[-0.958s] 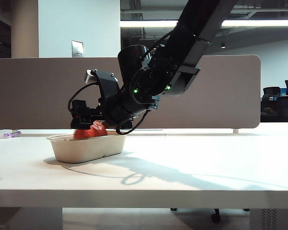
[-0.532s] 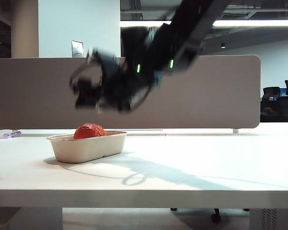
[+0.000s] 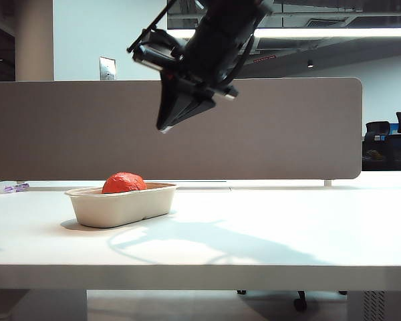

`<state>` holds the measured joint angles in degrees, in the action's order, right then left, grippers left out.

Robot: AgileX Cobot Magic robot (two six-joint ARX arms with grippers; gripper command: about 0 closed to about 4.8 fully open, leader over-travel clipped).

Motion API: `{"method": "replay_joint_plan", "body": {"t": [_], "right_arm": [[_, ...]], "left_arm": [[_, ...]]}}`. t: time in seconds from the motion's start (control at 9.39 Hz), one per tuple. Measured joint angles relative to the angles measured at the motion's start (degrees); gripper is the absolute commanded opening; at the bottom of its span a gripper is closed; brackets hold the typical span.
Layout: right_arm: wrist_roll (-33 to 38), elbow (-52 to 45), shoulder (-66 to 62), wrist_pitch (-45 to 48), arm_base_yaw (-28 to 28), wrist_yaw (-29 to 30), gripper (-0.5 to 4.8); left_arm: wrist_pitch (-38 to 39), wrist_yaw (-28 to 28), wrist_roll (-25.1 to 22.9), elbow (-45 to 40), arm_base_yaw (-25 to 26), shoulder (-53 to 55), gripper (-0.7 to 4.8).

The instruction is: Pick up the orange and place it into the paper lunchbox.

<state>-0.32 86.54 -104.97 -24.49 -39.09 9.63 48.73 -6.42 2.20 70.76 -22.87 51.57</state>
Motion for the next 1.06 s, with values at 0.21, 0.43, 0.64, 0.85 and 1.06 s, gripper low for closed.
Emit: {"method": "replay_joint_plan", "body": {"t": [0.21,0.43,0.64,0.85,1.06], "right_arm": [[-1.11,-0.15,8.39,-14.51,0.00,-4.33,-0.05],[-1.05,-4.74,20.76,-17.84,-0.02,-6.34,-0.05],[-1.01,-15.80,39.52,-18.34,0.26,-13.33,-0.05],[1.57,-48.85,77.00,-3.74,1.33,-21.66,-0.05],[1.57,-55.87,84.26,0.79,1.46,-25.29,-0.05]], "left_arm": [[-0.02,0.00,0.00,0.00,0.00,-0.02,-0.05],[-0.17,0.48,-0.02,-0.20,0.00,-0.04,-0.05],[-4.35,2.75,-0.04,-9.14,0.02,-3.23,-0.05],[-27.10,8.41,-0.02,-36.44,0.00,-23.19,-0.05],[-31.80,7.93,-0.04,-42.77,-0.02,-27.47,-0.05]]}}
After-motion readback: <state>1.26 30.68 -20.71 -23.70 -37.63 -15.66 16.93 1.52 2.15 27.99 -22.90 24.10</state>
